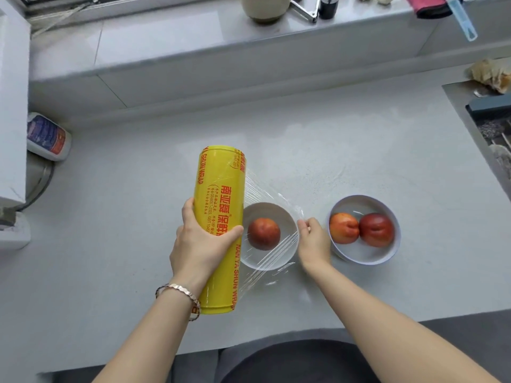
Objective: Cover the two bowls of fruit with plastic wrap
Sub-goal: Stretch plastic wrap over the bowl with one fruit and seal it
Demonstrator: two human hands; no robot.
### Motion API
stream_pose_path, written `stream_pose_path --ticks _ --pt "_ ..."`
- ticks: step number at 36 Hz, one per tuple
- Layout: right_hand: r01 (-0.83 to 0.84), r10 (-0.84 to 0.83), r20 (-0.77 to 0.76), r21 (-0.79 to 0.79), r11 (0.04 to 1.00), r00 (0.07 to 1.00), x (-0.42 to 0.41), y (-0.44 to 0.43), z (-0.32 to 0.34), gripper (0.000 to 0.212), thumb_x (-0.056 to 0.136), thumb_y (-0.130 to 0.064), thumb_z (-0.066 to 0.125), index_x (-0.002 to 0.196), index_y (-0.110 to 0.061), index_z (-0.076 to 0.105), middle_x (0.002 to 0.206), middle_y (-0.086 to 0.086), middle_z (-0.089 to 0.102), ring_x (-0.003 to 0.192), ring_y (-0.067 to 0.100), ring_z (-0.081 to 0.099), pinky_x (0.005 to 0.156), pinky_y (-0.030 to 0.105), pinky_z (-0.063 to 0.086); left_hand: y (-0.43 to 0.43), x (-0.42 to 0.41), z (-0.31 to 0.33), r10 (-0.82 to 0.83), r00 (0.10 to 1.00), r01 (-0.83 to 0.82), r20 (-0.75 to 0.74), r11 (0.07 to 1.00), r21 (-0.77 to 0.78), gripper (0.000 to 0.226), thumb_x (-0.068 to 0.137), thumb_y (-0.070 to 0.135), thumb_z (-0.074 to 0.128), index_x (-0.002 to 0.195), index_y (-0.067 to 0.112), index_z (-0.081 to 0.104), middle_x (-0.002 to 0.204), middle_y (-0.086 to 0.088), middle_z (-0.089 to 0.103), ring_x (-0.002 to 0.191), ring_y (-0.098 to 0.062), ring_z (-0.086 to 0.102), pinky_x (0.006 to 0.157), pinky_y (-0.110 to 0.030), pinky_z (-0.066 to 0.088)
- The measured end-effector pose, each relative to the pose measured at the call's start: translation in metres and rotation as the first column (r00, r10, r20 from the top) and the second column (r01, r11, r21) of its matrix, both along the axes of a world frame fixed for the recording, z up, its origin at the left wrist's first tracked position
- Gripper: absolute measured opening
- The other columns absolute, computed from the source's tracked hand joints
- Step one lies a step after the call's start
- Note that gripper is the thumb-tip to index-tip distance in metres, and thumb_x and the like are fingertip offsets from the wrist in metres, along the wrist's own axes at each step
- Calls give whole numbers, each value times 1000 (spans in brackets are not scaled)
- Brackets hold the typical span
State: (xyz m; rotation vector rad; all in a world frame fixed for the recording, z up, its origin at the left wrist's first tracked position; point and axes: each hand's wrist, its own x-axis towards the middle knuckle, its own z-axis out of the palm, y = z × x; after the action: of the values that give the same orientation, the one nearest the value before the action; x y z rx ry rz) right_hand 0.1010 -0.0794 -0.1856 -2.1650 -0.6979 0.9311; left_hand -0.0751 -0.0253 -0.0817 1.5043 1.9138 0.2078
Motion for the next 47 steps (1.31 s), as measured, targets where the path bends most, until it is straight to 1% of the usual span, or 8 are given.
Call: stream_pose_path --ticks 5,16,19,23,31,39,44,47 --pt "142 -140 -129 4 990 982 -8 1 -5 39 93 -31 51 58 -17 38 58 -3 46 65 21 44 54 23 31 0 -2 -3 15 1000 -15 -9 1000 11 98 65 59 73 140 36 12 126 -4 52 108 -29 55 85 -45 51" --pt "81 -109 -163 -173 982 981 4 0 -11 28 87 -27 61 69 -15 44 76 7 58 79 28 59 71 31 43 1 -10 -7 32 998 -31 -51 999 18 101 64 62 71 140 36 11 126 -6 53 107 -30 55 85 -48 51" --pt "129 -140 -122 -94 987 983 -1 -4 0 11 90 -16 55 93 -6 54 91 9 59 89 23 55 76 24 35 1 -11 -8 34 998 -34 -50 999 20 101 64 62 71 141 35 11 126 -6 52 107 -30 55 85 -49 52" --pt "30 -27 -21 144 989 999 -16 -7 22 29 96 -9 39 119 -3 56 122 11 57 116 20 49 97 21 32 1 -12 -9 30 998 -29 -58 999 16 101 65 62 71 141 34 10 126 -6 52 106 -31 56 85 -50 52" --pt "-26 29 -239 13 1000 970 -34 1 21 40 100 -16 29 139 -8 39 146 4 40 136 16 34 108 20 21 1 -10 -6 9 998 -9 -67 1000 4 102 66 64 68 143 33 8 127 -7 50 109 -31 54 87 -49 50" --pt "-70 74 -266 27 997 961 -25 0 11 38 99 -17 33 133 -9 48 138 3 51 130 17 43 112 30 29 23 -31 -5 176 921 -58 347 944 -326 60 71 46 72 120 19 51 113 -7 64 94 -25 66 81 -44 55" --pt "-70 73 -224 22 997 972 -25 3 12 37 99 -15 33 130 -8 51 134 6 54 126 20 46 105 28 32 30 -31 -8 240 860 -13 449 892 -452 99 41 52 85 125 15 48 108 -9 69 89 -26 70 76 -44 58" --pt "-57 59 -178 21 998 982 -23 5 12 35 99 -13 33 127 -7 53 131 8 56 124 23 48 101 26 33 25 -28 -10 274 859 -86 432 909 -407 96 46 46 88 124 12 44 109 -9 66 88 -26 69 73 -42 58"
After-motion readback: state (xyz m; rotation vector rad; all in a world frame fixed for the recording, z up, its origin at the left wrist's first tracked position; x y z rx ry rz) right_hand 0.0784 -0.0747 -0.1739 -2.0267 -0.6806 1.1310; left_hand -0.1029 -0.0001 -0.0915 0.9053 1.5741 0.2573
